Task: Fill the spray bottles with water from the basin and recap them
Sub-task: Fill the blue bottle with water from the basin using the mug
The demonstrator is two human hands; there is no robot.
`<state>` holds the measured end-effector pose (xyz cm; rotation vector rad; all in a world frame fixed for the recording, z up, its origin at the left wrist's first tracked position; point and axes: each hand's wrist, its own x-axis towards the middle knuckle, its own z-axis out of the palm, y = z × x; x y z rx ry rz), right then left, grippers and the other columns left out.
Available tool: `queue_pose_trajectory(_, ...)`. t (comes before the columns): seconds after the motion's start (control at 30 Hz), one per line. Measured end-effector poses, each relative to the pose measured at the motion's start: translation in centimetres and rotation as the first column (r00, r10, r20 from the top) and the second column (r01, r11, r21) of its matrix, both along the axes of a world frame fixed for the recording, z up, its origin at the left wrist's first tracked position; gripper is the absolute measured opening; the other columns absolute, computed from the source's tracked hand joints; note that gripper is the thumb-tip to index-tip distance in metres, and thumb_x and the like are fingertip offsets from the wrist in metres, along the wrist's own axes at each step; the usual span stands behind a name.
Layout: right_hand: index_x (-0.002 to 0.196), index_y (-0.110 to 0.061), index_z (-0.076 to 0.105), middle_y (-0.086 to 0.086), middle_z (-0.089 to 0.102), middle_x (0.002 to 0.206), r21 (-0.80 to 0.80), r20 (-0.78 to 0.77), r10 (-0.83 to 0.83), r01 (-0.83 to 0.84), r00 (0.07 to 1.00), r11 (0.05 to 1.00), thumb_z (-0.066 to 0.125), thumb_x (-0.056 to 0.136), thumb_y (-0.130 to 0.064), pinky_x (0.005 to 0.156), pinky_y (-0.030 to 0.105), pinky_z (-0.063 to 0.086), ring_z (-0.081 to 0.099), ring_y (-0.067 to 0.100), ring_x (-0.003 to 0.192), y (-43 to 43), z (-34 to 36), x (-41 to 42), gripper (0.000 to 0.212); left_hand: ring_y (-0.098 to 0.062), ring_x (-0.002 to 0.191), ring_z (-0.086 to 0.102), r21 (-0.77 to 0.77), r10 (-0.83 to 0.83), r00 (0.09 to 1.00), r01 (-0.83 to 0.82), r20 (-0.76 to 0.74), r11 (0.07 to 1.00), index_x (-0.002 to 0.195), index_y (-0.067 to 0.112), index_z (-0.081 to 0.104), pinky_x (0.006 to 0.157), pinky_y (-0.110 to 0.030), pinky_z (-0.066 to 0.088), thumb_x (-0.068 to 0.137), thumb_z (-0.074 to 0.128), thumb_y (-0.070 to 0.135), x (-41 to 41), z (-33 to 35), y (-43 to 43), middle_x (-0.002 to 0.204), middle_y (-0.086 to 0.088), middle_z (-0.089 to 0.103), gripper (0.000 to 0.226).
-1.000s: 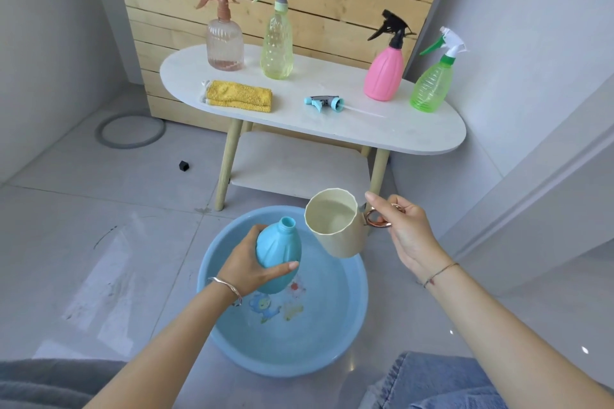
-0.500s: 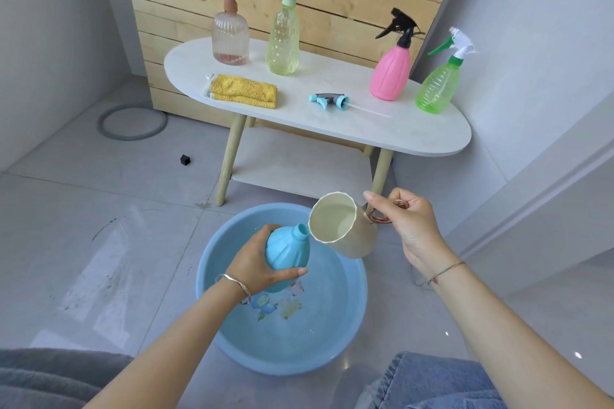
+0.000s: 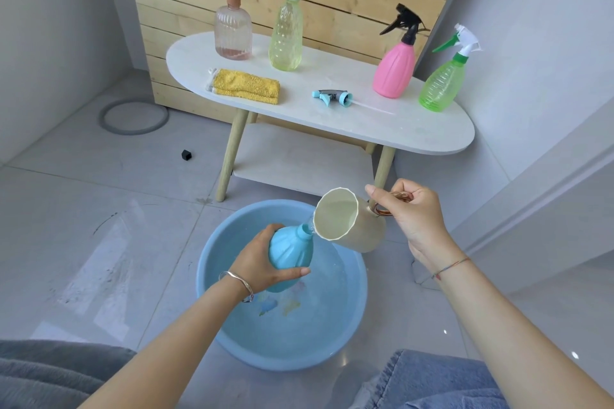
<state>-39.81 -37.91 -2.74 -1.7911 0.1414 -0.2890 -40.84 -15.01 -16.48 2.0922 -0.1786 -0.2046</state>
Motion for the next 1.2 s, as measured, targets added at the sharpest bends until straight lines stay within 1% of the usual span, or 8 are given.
queue_pose_trajectory(0.17, 0.059, -0.007, 0.041, 0.002, 0.034, 0.053, -0.043, 0.026, -0.014, 0.015, 1.000, 0.999, 0.080, 0.074, -0.014, 0.065, 0.029, 0.041, 0.047, 0.017, 0.057, 0.0, 0.3, 0.0, 0.042, -0.013, 0.098, 0.057, 0.004, 0.003, 1.000, -0.003, -0.005, 1.000, 0.122, 0.031, 0.042, 0.086, -0.029, 0.050, 0.057, 0.084, 0.056, 0.1, -0.4, 0.1, 0.109, 0.011, 0.056, 0.081)
queue_pose_trajectory(0.37, 0.054, -0.013, 0.036, -0.011, 0.035, 0.044, -0.057, 0.045, -0.012, 0.015, 0.999, 0.998, 0.080, 0.074, -0.014, 0.066, 0.032, 0.042, 0.046, 0.017, 0.054, -0.1, 0.3, 0.1, 0.048, -0.013, 0.097, 0.056, 0.022, -0.015, 1.000, 0.015, -0.017, 1.000, 0.124, 0.028, 0.043, 0.086, -0.028, 0.050, 0.053, 0.081, 0.063, -0.1, -0.6, 0.0, 0.109, 0.010, 0.055, 0.088)
queue_pose_trajectory(0.5, 0.053, -0.013, 0.036, -0.010, 0.035, 0.044, -0.073, 0.051, -0.008, 0.012, 0.999, 0.997, 0.080, 0.073, -0.016, 0.066, 0.032, 0.041, 0.047, 0.018, 0.054, -0.2, 0.3, 0.2, 0.048, -0.013, 0.096, 0.056, 0.014, 0.002, 1.000, -0.002, -0.015, 1.000, 0.122, 0.029, 0.043, 0.085, -0.028, 0.049, 0.058, 0.084, 0.056, -0.1, -0.7, -0.1, 0.107, 0.011, 0.055, 0.081)
queue_pose_trajectory(0.7, 0.054, -0.013, 0.034, -0.009, 0.032, 0.044, -0.106, 0.051, 0.010, -0.004, 0.999, 0.994, 0.080, 0.074, -0.013, 0.062, 0.028, 0.036, 0.045, 0.009, 0.045, 0.0, 0.4, 0.2, 0.049, -0.012, 0.097, 0.057, -0.002, 0.007, 1.000, -0.007, -0.017, 1.000, 0.123, 0.029, 0.044, 0.085, -0.028, 0.049, 0.057, 0.085, 0.055, -0.1, -0.8, -0.2, 0.107, 0.012, 0.057, 0.082)
queue_pose_trajectory(0.87, 0.054, -0.013, 0.034, -0.010, 0.029, 0.044, -0.166, 0.063, 0.022, -0.011, 0.998, 0.986, 0.080, 0.074, -0.015, 0.056, 0.024, 0.030, 0.035, 0.012, 0.048, 0.3, 0.7, 0.1, 0.051, -0.012, 0.097, 0.058, -0.010, 0.005, 1.000, -0.005, -0.014, 1.000, 0.120, 0.031, 0.044, 0.086, -0.031, 0.051, 0.057, 0.085, 0.055, -0.1, -0.8, -0.4, 0.107, 0.012, 0.058, 0.079)
queue_pose_trajectory(0.97, 0.053, -0.014, 0.032, -0.013, 0.028, 0.041, -0.209, 0.066, 0.031, -0.017, 0.997, 0.978, 0.080, 0.074, -0.016, 0.049, 0.020, 0.026, 0.028, 0.008, 0.047, 0.4, 0.9, 0.0, 0.053, -0.012, 0.097, 0.059, -0.015, 0.001, 1.000, -0.001, -0.011, 1.000, 0.119, 0.032, 0.043, 0.086, -0.031, 0.052, 0.057, 0.085, 0.055, -0.1, -0.8, -0.5, 0.107, 0.011, 0.058, 0.078)
queue_pose_trajectory(1.1, 0.051, -0.016, 0.032, -0.012, 0.028, 0.042, -0.253, 0.077, 0.041, -0.020, 0.996, 0.967, 0.081, 0.073, -0.018, 0.051, 0.025, 0.025, 0.032, 0.015, 0.053, 0.6, 1.2, -0.1, 0.053, -0.010, 0.096, 0.059, -0.021, -0.013, 1.000, 0.013, -0.022, 1.000, 0.118, 0.033, 0.043, 0.085, -0.031, 0.052, 0.049, 0.079, 0.067, -0.1, -0.7, -0.6, 0.106, 0.012, 0.058, 0.085)
queue_pose_trajectory(1.2, 0.051, -0.016, 0.033, -0.005, 0.032, 0.048, -0.257, 0.077, 0.042, -0.021, 0.996, 0.966, 0.081, 0.073, -0.020, 0.053, 0.026, 0.025, 0.034, 0.018, 0.057, 0.7, 1.2, 0.0, 0.053, -0.010, 0.095, 0.059, -0.014, -0.017, 1.000, 0.017, -0.018, 1.000, 0.119, 0.032, 0.045, 0.084, -0.031, 0.053, 0.047, 0.076, 0.071, -0.1, -0.8, -0.6, 0.106, 0.012, 0.059, 0.088)
